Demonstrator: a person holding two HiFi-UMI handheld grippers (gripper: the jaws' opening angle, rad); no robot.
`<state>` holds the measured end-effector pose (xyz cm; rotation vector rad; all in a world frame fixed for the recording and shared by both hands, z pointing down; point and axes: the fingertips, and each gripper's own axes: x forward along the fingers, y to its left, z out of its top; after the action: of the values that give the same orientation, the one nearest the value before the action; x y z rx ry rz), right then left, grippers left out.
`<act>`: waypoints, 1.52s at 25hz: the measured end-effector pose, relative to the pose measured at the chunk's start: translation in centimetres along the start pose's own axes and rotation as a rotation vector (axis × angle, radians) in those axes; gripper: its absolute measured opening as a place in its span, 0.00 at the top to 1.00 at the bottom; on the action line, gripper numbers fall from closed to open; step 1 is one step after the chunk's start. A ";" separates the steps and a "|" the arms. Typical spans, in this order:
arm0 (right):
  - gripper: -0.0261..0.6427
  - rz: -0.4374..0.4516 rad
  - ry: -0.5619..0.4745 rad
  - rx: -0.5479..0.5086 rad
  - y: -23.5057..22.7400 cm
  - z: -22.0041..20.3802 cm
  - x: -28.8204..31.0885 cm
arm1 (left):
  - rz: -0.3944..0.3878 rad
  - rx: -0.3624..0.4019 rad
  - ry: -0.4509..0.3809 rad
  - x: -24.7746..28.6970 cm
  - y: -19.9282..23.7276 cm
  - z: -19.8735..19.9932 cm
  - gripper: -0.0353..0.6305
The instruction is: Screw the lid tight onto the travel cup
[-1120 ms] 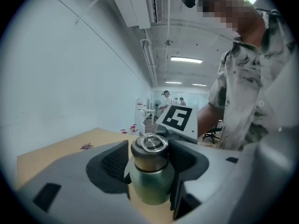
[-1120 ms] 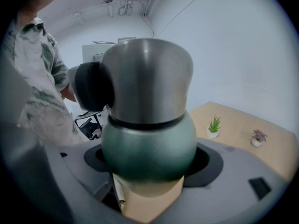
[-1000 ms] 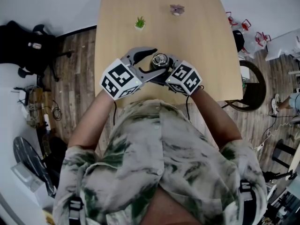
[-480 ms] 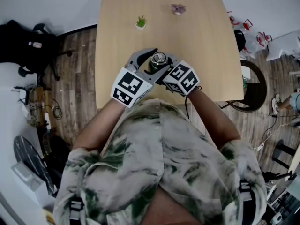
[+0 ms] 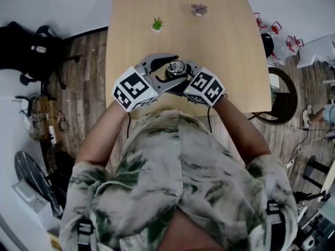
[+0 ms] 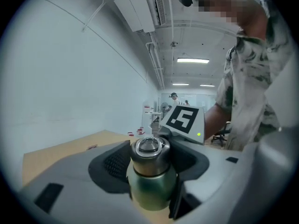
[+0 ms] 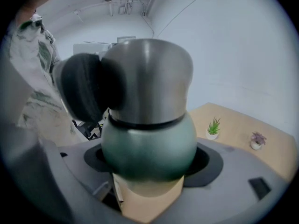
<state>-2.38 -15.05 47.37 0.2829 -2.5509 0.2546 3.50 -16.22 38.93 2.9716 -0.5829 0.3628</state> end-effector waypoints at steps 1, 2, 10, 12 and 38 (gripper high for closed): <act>0.36 0.014 -0.001 -0.008 0.2 0.0 -0.1 | -0.029 0.003 -0.003 -0.1 -0.2 0.1 0.54; 0.36 0.028 -0.003 -0.016 0.4 0.1 -0.1 | -0.057 0.005 -0.004 -0.2 -0.4 0.2 0.54; 0.36 0.003 -0.003 0.013 -0.1 -0.3 0.0 | -0.032 0.002 0.032 0.1 0.0 -0.2 0.54; 0.36 -0.036 -0.007 0.055 -0.9 -0.3 0.0 | 0.054 -0.015 0.041 0.1 0.8 -0.3 0.53; 0.36 -0.070 0.016 0.011 -0.8 -0.1 0.4 | 0.090 -0.027 -0.001 0.1 0.8 -0.4 0.54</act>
<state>-2.51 -15.84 47.75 0.3724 -2.5192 0.2427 3.23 -16.92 39.34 2.9271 -0.7173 0.3585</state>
